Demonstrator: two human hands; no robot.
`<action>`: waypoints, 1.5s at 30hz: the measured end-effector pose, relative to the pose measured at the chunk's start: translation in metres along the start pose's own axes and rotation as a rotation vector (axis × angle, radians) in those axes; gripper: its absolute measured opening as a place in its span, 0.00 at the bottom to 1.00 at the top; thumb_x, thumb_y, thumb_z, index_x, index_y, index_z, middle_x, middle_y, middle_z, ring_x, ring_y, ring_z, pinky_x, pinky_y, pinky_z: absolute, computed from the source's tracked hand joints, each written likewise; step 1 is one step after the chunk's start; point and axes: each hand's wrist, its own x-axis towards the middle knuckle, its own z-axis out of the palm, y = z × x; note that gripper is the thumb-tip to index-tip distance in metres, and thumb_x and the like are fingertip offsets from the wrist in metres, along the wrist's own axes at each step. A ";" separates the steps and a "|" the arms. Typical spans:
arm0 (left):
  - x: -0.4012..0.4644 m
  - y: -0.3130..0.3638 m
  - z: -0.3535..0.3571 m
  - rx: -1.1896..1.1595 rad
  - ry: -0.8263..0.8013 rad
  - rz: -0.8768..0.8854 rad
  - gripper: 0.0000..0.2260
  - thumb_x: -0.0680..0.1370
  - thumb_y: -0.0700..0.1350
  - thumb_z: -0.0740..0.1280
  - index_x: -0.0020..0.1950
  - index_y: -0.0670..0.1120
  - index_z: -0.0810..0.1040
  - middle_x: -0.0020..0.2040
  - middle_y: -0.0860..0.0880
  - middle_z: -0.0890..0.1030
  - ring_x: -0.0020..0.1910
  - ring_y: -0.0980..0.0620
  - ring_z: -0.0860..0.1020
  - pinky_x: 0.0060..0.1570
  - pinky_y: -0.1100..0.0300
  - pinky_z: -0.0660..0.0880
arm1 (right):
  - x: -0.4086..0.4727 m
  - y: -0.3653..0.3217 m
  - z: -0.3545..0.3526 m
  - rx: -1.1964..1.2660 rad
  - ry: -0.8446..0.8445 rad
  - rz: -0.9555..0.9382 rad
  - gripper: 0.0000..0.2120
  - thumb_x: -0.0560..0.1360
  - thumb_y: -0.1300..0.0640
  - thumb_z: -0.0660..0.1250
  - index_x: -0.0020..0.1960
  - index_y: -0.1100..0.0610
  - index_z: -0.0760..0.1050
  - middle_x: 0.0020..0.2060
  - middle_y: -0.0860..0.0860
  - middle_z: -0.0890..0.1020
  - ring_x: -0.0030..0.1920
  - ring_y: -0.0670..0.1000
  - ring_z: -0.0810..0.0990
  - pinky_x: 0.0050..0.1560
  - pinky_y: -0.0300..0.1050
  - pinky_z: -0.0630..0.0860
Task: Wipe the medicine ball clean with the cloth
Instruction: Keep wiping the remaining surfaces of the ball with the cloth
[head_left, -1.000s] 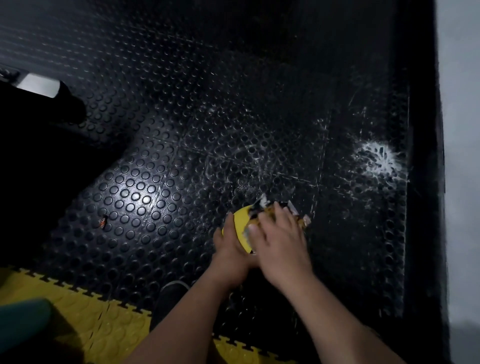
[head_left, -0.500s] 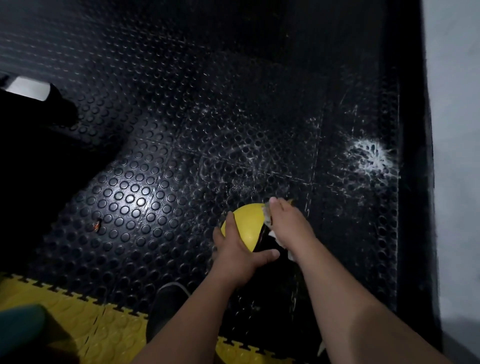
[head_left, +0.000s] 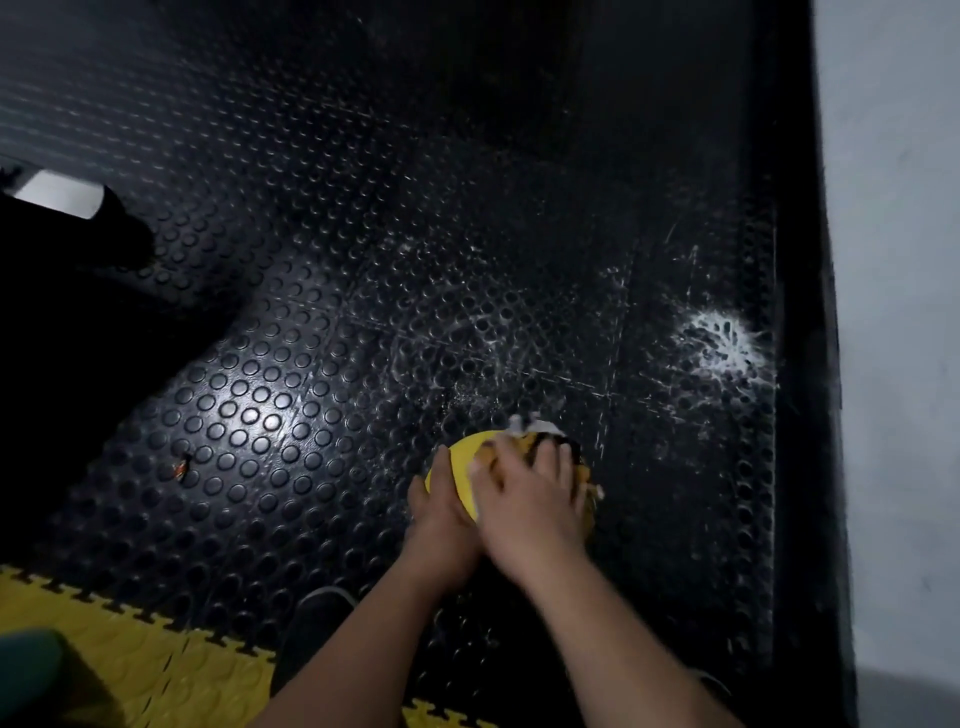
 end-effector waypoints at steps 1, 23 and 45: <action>0.000 0.001 -0.002 -0.028 -0.015 -0.018 0.44 0.75 0.59 0.71 0.82 0.61 0.45 0.82 0.44 0.41 0.80 0.39 0.54 0.76 0.40 0.58 | -0.018 -0.004 0.005 -0.046 0.016 -0.077 0.29 0.82 0.34 0.48 0.81 0.39 0.53 0.83 0.50 0.41 0.81 0.54 0.34 0.79 0.61 0.38; 0.003 -0.005 0.000 0.012 -0.017 0.041 0.62 0.61 0.60 0.83 0.81 0.63 0.41 0.81 0.50 0.43 0.79 0.42 0.56 0.76 0.42 0.60 | 0.033 0.027 -0.005 0.343 0.127 0.167 0.28 0.84 0.39 0.46 0.79 0.49 0.64 0.75 0.56 0.68 0.71 0.58 0.69 0.70 0.55 0.67; -0.003 -0.001 0.008 0.042 0.023 0.034 0.61 0.61 0.62 0.82 0.80 0.66 0.40 0.82 0.52 0.42 0.79 0.38 0.55 0.75 0.37 0.60 | 0.034 0.041 0.000 0.706 0.142 0.350 0.34 0.80 0.31 0.47 0.76 0.49 0.68 0.73 0.58 0.72 0.70 0.61 0.72 0.70 0.60 0.69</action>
